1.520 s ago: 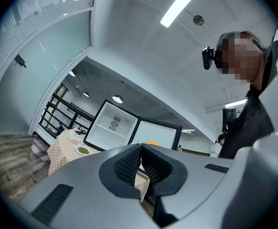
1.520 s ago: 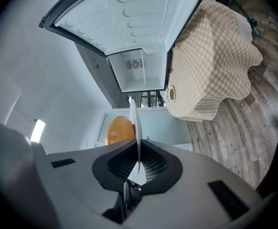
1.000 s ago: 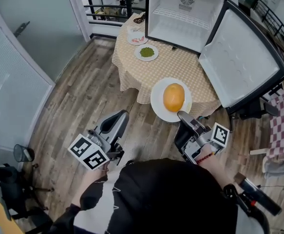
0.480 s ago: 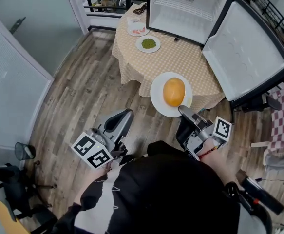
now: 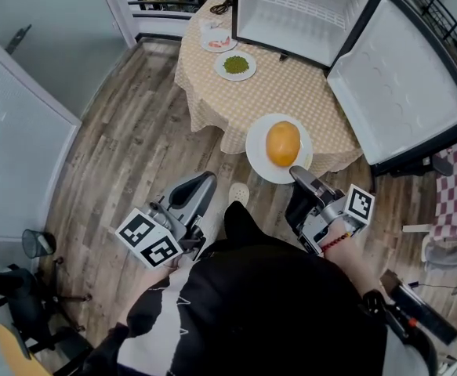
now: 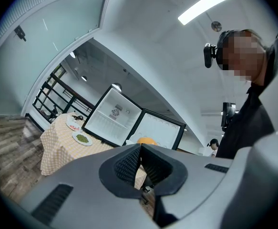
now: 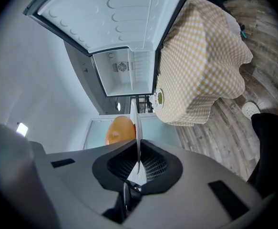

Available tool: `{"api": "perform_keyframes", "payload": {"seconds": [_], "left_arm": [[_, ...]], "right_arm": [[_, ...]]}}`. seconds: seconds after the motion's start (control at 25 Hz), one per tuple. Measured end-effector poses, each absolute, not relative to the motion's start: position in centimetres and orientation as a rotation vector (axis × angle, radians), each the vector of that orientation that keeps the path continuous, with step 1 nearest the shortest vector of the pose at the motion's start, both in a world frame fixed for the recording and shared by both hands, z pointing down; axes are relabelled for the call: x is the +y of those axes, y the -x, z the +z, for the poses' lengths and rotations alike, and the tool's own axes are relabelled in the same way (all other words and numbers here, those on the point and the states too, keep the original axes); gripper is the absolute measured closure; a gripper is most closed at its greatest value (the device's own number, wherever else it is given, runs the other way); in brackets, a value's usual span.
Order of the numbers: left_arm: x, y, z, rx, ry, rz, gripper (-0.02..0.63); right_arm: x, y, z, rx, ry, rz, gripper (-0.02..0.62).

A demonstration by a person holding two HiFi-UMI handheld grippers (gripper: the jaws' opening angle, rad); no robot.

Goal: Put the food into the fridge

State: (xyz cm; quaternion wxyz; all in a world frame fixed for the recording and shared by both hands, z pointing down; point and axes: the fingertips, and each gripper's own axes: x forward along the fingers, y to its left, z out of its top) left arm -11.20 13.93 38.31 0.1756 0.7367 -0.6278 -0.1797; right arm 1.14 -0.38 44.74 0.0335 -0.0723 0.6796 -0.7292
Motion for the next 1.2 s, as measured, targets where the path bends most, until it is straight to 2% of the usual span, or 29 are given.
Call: {"api": "perform_keyframes", "payload": {"seconds": [0.28,0.72,1.2], "left_arm": [[10.5,13.2,39.3,-1.754,-2.111,-0.449,0.591],[2.2,21.2,39.9,-1.786,-2.045,-0.450,0.592],[-9.9,25.7,41.2,-1.722,-2.071,-0.408,0.592]], "right_arm": [[-4.7,2.9,44.8,2.085,0.202,-2.222,0.571],[-13.7,9.9,44.0,2.066,0.217,-2.223,0.571],[-24.6,13.2,46.1,1.959,0.376,-2.221,0.571]]}}
